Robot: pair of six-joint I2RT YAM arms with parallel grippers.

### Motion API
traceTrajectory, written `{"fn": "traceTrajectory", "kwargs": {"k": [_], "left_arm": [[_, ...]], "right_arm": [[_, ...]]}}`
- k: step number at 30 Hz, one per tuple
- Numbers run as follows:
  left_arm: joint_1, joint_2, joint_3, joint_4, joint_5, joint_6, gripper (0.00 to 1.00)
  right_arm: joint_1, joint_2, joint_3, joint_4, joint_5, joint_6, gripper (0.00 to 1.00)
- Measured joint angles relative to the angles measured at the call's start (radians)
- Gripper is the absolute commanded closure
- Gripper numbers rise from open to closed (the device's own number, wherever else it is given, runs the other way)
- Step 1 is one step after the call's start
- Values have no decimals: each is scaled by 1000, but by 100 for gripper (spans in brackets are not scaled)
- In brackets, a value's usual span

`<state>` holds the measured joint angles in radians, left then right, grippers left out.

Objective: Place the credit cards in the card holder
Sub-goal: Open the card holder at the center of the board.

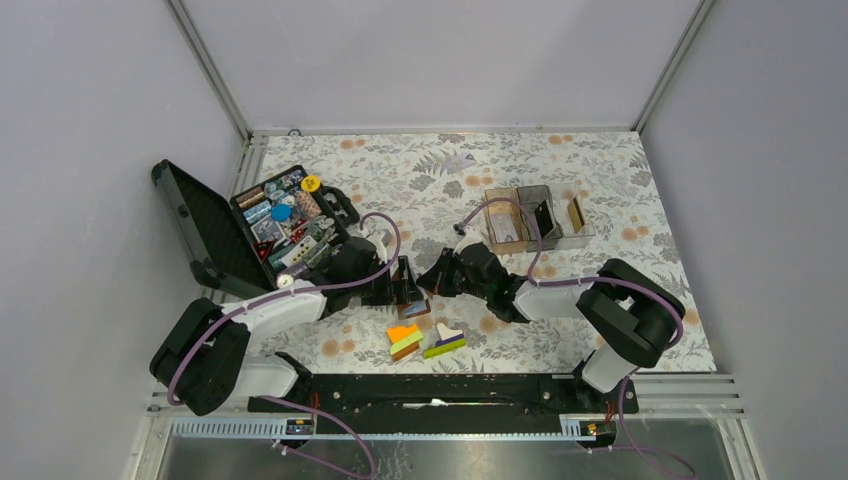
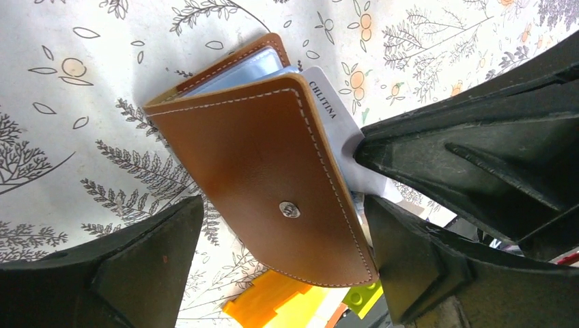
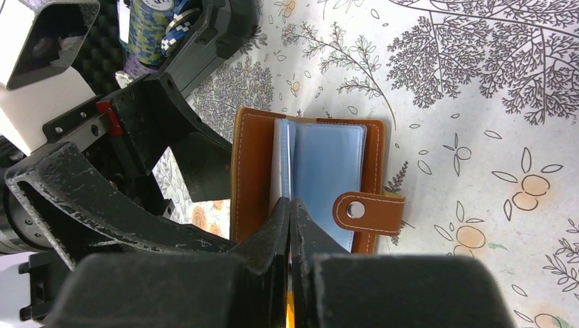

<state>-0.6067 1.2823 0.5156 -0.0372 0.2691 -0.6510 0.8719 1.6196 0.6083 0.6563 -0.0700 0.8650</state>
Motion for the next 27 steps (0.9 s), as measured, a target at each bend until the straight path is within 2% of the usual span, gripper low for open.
{"fn": "traceTrajectory", "kwargs": {"k": [6, 15, 22, 27], "left_arm": [[1, 0, 0, -1, 22, 19, 37], [3, -15, 10, -51, 11, 31, 60], [3, -46, -16, -30, 13, 21, 69], [11, -46, -112, 116, 47, -24, 72]], "right_arm": [[2, 0, 0, -1, 0, 0, 100], [5, -3, 8, -21, 19, -1, 100], [7, -21, 14, -95, 103, -12, 100], [8, -45, 13, -155, 169, -31, 100]]}}
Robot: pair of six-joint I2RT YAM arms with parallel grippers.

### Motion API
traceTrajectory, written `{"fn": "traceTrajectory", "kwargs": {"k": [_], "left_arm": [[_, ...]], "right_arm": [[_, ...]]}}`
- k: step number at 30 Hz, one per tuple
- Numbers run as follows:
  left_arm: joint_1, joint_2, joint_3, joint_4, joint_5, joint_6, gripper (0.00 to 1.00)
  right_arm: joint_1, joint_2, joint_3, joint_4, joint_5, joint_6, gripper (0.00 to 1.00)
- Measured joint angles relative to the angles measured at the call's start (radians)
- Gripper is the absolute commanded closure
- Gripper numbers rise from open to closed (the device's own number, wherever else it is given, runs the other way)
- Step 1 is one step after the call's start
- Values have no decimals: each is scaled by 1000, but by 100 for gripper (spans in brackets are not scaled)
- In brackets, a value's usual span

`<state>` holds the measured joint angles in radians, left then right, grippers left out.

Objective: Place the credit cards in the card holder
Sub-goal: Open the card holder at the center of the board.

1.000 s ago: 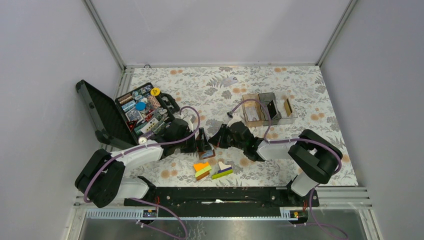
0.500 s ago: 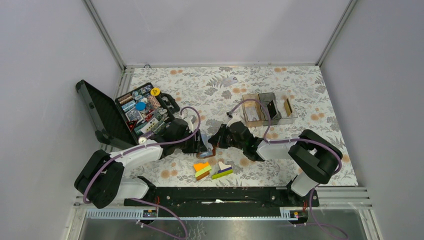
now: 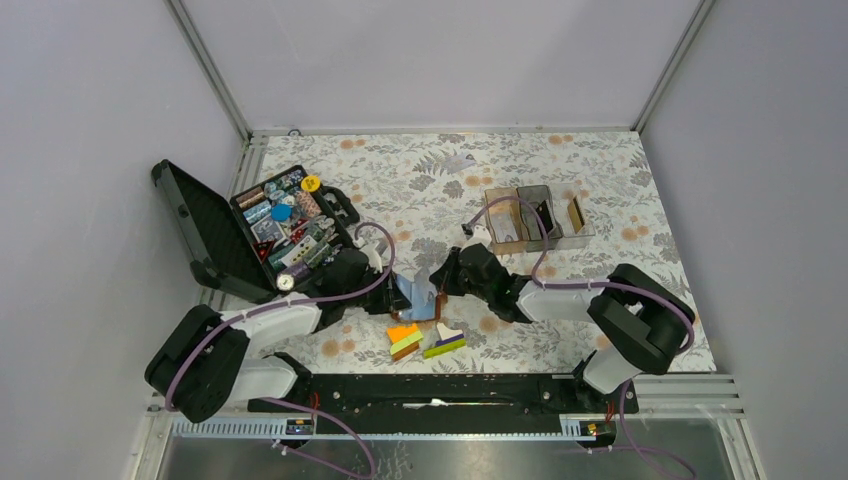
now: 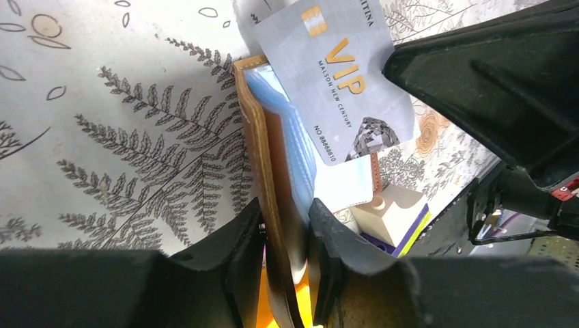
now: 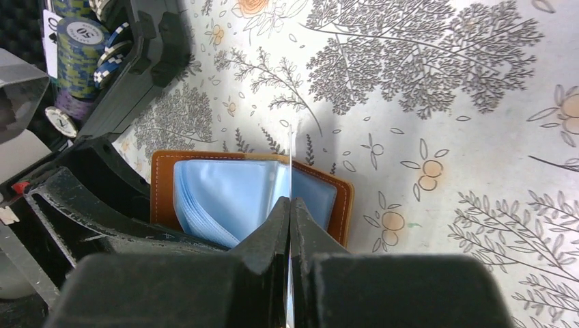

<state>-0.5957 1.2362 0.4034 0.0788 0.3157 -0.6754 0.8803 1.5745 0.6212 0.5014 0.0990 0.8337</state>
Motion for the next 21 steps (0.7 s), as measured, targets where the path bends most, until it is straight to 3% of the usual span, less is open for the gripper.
{"fn": "traceTrajectory", "kwargs": {"k": [6, 14, 17, 21], "left_arm": [[23, 41, -66, 191, 39, -58, 73], [76, 48, -104, 282, 41, -76, 54], [84, 47, -104, 271, 27, -66, 57], [89, 47, -104, 256, 16, -52, 69]], "right_arm": [[3, -34, -12, -35, 53, -11, 100], [53, -35, 1, -99, 132, -62, 100], [100, -35, 46, -145, 180, -107, 100], [158, -27, 116, -202, 240, -168, 100]]}}
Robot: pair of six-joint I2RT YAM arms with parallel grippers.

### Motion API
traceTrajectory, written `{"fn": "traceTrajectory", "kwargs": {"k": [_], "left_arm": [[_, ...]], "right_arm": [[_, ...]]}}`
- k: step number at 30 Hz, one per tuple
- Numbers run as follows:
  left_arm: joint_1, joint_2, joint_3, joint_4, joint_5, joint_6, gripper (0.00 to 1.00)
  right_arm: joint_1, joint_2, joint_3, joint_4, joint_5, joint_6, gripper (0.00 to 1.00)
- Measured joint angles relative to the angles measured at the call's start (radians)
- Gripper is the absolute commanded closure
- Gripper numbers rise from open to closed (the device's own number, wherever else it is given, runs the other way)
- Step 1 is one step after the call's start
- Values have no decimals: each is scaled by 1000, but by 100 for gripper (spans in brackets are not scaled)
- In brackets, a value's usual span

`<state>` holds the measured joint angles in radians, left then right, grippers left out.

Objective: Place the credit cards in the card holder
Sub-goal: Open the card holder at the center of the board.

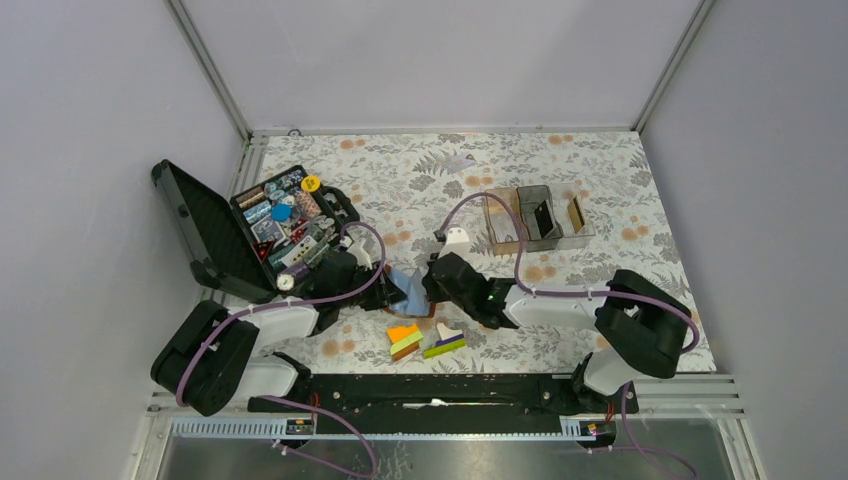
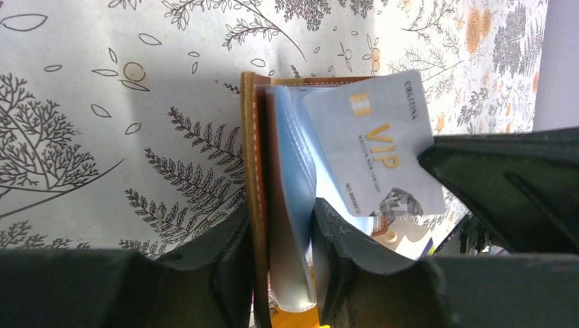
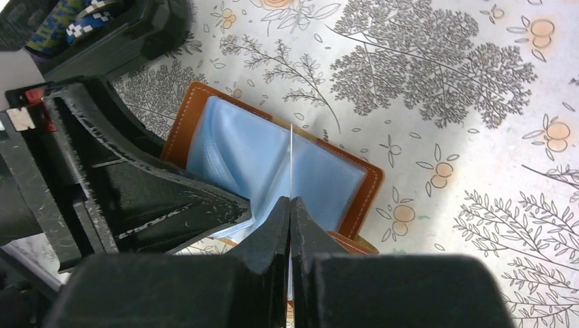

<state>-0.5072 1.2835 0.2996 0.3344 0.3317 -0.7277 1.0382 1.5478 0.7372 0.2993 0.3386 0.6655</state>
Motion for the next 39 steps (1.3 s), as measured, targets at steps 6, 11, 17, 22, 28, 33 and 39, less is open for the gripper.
{"fn": "traceTrajectory", "kwargs": {"k": [6, 11, 17, 22, 28, 33, 39], "left_arm": [[3, 0, 0, -1, 0, 12, 75], [3, 0, 0, 1, 0, 12, 78], [5, 0, -2, 5, 0, 13, 80], [7, 0, -2, 12, 1, 13, 80], [8, 0, -8, 22, 1, 12, 80], [10, 0, -8, 23, 1, 12, 79], [11, 0, -11, 25, 1, 12, 79]], "right_arm": [[85, 90, 141, -120, 95, -91, 100], [112, 153, 222, -195, 125, -130, 100], [116, 191, 284, -253, 135, -138, 99], [117, 245, 359, -310, 148, -142, 94], [125, 286, 425, -383, 186, -138, 87], [129, 307, 451, -418, 198, -134, 85], [130, 347, 457, -498, 211, -127, 85]]}}
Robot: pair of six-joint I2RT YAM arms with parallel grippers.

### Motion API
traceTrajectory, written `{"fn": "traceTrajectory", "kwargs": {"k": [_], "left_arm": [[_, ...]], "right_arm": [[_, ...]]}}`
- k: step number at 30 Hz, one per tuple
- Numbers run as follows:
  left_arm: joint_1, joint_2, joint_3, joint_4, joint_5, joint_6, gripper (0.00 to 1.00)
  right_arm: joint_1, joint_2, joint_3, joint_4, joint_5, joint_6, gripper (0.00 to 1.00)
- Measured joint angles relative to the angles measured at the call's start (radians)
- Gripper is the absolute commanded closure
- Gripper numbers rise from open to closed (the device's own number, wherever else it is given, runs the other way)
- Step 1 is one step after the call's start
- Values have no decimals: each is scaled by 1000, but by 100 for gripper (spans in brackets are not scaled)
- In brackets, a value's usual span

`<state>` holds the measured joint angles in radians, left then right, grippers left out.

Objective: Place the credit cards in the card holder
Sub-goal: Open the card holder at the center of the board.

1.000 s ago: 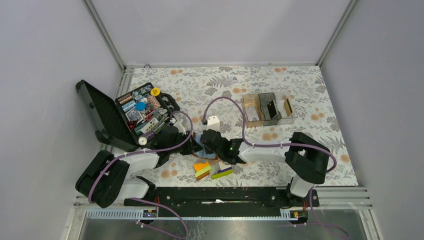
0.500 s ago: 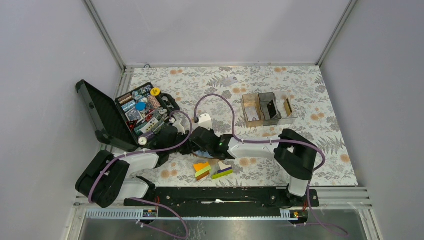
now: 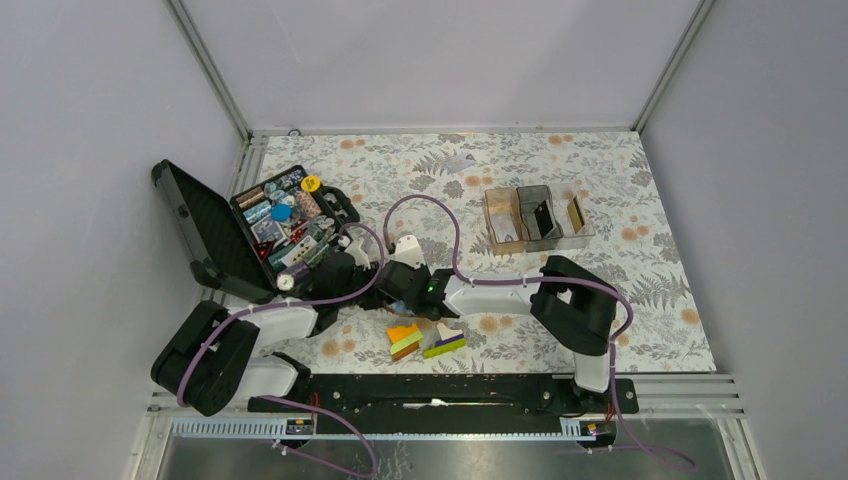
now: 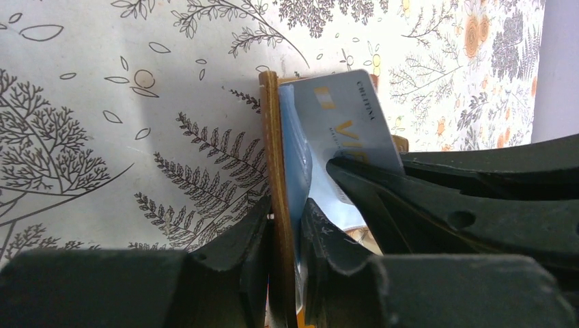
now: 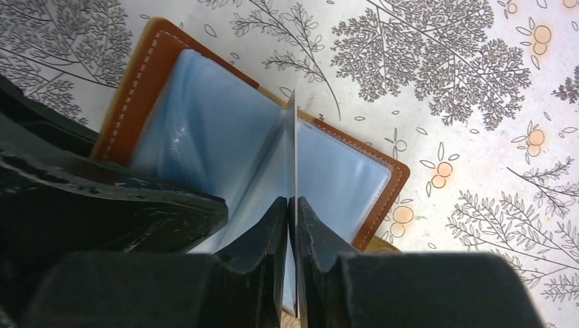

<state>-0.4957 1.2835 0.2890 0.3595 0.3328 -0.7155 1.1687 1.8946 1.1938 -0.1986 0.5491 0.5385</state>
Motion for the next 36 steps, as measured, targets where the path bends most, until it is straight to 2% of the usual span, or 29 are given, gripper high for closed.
{"fn": "traceTrajectory", "kwargs": {"k": [2, 5, 6, 8, 10, 13, 22, 26, 31, 36], "left_arm": [[0, 0, -2, 0, 0, 0, 79], [0, 0, -3, 1, 0, 0, 78], [0, 0, -3, 1, 0, 0, 75], [0, 0, -3, 2, 0, 0, 68], [1, 0, -3, 1, 0, 2, 54], [3, -3, -4, -4, -2, 0, 42], [7, -98, -4, -89, -60, 19, 22], [7, -119, 19, -159, -103, 42, 23], [7, -119, 71, -272, -165, 66, 40], [8, -158, 82, -359, -214, 75, 52]], "right_arm": [[0, 5, 0, -15, 8, 1, 88], [0, 5, 0, -24, 11, 3, 100], [0, 5, 0, -28, 11, 5, 100], [0, 5, 0, -30, 11, 8, 100], [0, 5, 0, -29, 11, 9, 100], [0, 3, -3, -24, 8, 9, 100], [-5, -25, -63, 26, -18, 39, 100], [-12, -61, -100, 43, -41, 48, 100], [-22, -76, -118, 69, -71, 57, 100], [-36, -110, -159, 102, -112, 70, 100]]}}
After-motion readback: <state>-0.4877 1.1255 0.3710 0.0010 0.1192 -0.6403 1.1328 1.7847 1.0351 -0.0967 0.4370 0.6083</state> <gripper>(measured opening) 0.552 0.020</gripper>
